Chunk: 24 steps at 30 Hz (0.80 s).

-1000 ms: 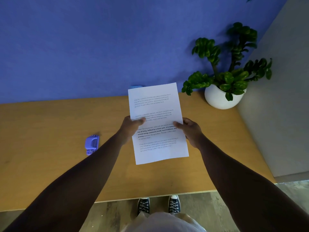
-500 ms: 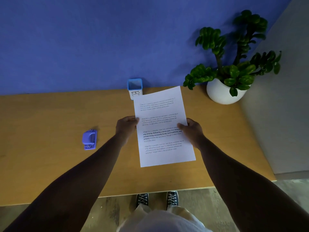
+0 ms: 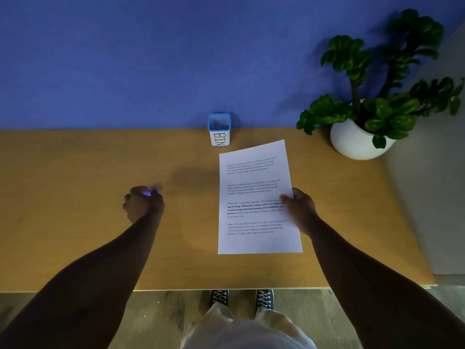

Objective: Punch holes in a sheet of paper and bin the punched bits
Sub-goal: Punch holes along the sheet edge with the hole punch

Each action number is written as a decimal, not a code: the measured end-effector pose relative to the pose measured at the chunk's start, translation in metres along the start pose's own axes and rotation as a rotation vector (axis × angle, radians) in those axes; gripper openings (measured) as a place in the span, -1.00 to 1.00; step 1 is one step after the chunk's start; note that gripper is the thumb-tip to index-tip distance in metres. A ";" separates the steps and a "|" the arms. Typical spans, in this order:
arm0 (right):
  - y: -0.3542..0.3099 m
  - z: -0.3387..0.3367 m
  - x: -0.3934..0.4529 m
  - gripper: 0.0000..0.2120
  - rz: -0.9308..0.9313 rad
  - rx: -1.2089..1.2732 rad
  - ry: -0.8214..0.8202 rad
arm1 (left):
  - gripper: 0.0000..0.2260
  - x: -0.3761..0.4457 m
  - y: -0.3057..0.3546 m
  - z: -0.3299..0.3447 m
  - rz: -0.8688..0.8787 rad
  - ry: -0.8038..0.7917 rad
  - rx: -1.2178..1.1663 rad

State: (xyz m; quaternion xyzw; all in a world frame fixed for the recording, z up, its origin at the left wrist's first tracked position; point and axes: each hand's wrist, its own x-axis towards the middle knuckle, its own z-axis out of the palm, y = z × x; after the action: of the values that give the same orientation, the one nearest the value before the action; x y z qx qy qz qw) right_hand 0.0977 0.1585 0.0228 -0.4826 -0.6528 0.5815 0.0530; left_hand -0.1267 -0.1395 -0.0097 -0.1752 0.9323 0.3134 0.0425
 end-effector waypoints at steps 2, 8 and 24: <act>0.001 0.005 0.000 -0.83 0.005 -0.016 0.000 | -0.64 0.006 -0.004 -0.003 -0.049 0.030 0.002; 0.006 0.019 0.001 -0.85 0.005 -0.041 0.006 | -0.57 0.034 -0.022 -0.003 -0.154 -0.058 -0.052; 0.010 0.033 0.004 -0.90 0.026 -0.086 0.048 | -0.56 0.060 -0.034 0.010 -0.337 -0.229 -0.077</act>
State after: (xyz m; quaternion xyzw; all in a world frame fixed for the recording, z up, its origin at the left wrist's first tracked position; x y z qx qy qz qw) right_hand 0.0806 0.1366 0.0026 -0.5067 -0.6694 0.5418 0.0402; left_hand -0.1710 -0.1763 -0.0483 -0.2935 0.8663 0.3551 0.1933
